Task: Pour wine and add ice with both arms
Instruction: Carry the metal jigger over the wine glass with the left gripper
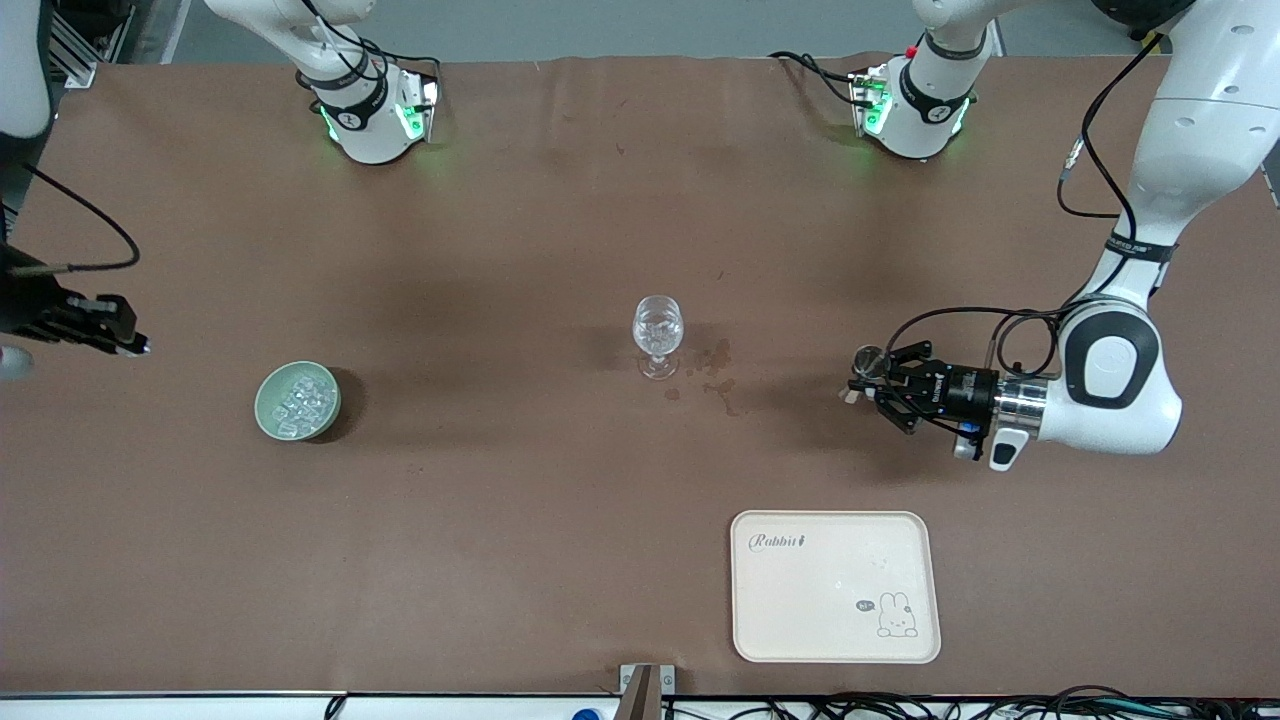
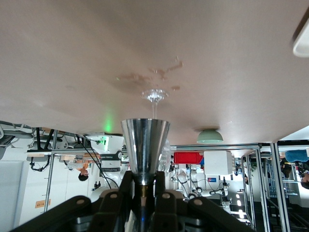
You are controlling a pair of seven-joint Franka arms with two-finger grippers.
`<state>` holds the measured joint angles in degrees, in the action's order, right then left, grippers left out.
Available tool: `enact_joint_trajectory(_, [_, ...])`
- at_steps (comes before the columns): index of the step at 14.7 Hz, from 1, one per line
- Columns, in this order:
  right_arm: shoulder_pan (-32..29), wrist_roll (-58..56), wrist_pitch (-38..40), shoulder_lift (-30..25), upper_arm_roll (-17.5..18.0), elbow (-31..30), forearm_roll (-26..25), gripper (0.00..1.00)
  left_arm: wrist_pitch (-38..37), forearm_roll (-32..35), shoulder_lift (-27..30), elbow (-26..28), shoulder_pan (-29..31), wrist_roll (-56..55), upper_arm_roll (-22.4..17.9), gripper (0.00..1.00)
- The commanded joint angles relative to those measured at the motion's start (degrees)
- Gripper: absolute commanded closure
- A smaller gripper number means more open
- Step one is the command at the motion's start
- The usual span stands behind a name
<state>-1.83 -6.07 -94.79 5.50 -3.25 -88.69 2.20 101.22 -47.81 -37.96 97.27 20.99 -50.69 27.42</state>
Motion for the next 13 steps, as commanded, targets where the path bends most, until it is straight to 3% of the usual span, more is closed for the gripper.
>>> enact_joint_trajectory(1, [-0.81,0.71,-0.39,-6.01,0.18,-5.77,-0.17,0.89,3.70,-1.32,2.63,2.13,0.10,-4.22,3.50,1.00])
enact_joint_trajectory(4, [-0.64,0.62,-0.39,-8.13,0.27,-6.58,-0.17,0.89,9.24,-1.32,4.12,3.63,-1.73,-8.01,6.06,1.00])
enact_joint_trajectory(13, [-0.46,0.62,-0.13,-7.78,0.44,-2.54,-0.26,0.89,18.82,-1.32,6.32,4.77,-11.22,-17.68,6.15,1.00])
